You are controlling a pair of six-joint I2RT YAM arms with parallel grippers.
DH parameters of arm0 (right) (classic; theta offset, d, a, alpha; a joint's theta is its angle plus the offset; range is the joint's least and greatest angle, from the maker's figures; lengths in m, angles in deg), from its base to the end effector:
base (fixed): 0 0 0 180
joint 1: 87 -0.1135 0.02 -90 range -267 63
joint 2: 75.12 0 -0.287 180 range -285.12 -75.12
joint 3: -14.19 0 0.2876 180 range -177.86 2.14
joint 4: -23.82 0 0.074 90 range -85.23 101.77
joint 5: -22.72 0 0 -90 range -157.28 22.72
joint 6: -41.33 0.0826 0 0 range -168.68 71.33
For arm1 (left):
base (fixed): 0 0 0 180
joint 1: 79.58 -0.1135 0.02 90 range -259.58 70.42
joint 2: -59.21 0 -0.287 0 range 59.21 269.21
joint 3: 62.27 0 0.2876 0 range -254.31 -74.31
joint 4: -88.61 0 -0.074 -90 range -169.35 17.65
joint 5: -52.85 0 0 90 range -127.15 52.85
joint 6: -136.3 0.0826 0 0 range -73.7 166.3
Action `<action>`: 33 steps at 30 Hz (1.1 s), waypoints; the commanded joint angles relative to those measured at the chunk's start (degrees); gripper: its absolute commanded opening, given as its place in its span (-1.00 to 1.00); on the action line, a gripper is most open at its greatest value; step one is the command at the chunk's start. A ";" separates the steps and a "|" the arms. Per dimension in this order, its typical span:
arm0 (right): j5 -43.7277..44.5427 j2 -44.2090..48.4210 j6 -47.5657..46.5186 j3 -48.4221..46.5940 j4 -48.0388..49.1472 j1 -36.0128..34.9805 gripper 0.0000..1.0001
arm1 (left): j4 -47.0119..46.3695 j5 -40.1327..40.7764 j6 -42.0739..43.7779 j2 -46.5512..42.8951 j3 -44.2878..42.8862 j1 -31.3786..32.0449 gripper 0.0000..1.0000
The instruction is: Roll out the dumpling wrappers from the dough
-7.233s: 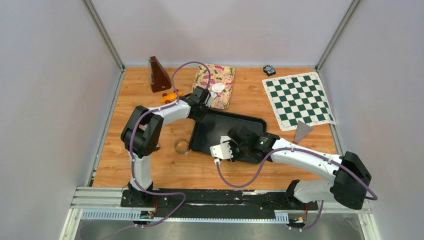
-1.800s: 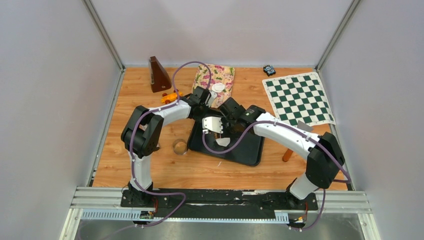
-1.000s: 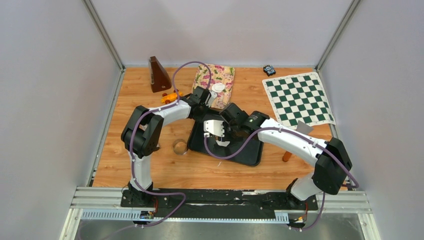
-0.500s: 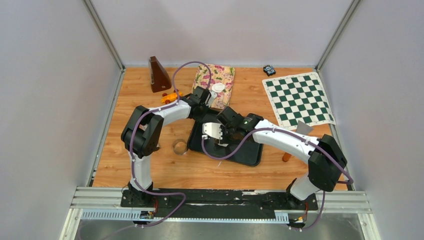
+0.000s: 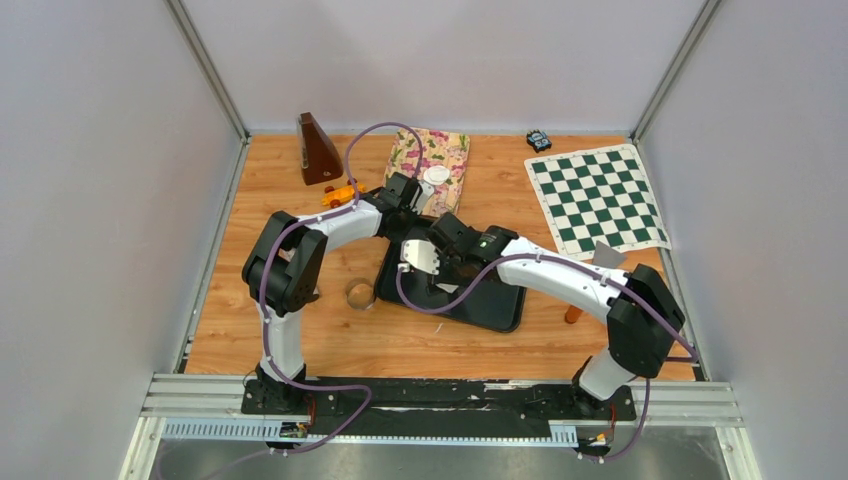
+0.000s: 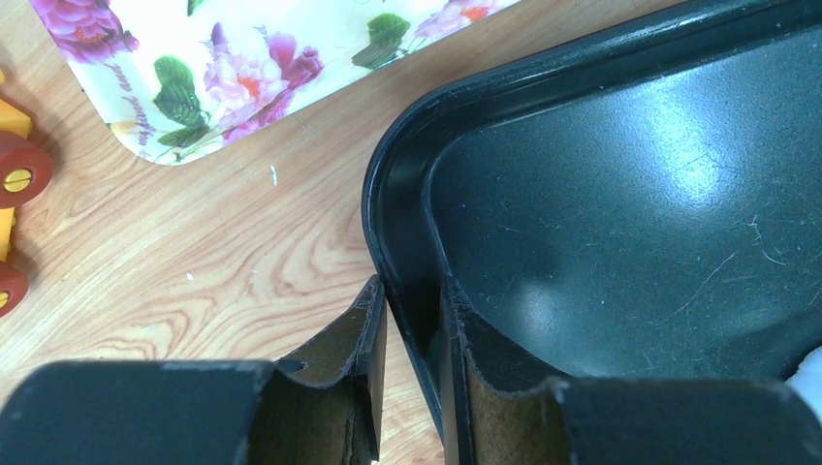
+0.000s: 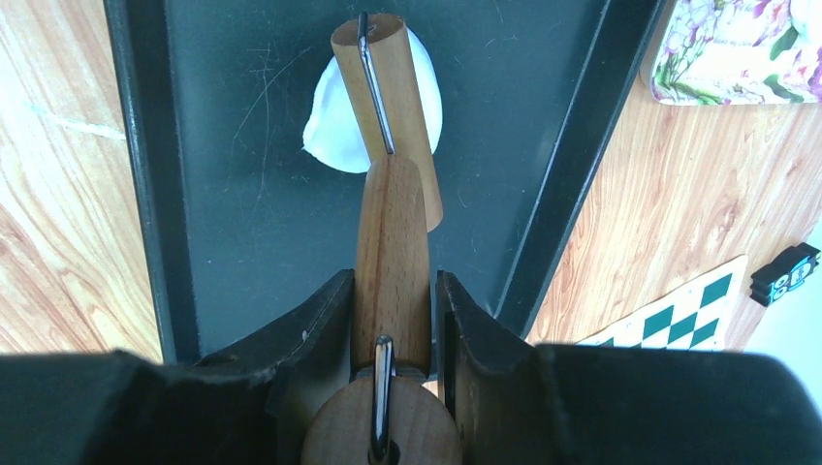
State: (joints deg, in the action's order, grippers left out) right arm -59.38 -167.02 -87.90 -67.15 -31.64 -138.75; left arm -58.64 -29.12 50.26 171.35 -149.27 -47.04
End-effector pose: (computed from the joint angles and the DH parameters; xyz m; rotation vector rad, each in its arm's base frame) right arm 0.2414 0.2879 0.2053 -1.9036 1.9271 -0.1232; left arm 0.4035 -0.2438 0.1252 0.7541 2.4524 -0.0077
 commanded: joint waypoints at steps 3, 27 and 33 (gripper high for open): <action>1.39 -5.61 3.22 0.84 4.98 0.83 -1.00 | 3.55 -1.31 2.27 -1.65 0.89 0.96 -1.00; -1.89 -1.66 -4.66 10.47 0.83 -6.36 -1.00 | 3.72 -0.38 2.58 -2.22 0.61 0.96 -1.00; -5.48 0.52 -4.40 11.15 -2.32 -8.71 -1.00 | 3.70 -0.04 2.78 -2.52 0.74 0.96 -1.00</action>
State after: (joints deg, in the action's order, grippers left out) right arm -52.76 -164.72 -93.01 -59.42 -24.21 -144.87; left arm -58.47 -29.03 50.31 171.31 -149.27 -47.02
